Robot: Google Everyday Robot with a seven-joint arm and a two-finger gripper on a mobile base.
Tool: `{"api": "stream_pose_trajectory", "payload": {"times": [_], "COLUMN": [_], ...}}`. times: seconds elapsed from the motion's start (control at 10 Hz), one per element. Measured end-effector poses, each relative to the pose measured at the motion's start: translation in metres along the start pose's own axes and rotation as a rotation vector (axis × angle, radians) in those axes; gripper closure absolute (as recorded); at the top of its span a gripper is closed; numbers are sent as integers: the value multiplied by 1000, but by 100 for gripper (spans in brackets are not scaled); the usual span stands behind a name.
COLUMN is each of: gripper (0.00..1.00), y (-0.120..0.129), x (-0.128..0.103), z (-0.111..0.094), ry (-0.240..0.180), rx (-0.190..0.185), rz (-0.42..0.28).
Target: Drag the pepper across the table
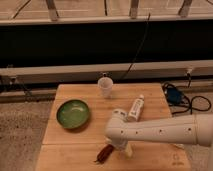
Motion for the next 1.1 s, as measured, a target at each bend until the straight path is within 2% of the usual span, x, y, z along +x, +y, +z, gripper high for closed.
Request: {"api": "stream_pose_trajectory", "payload": {"times": [1.1], "gripper": [20], "y": [-2], "x": [0], "z": [0], "ry": [-1], "rx": [-2], "rz": [-20]}}
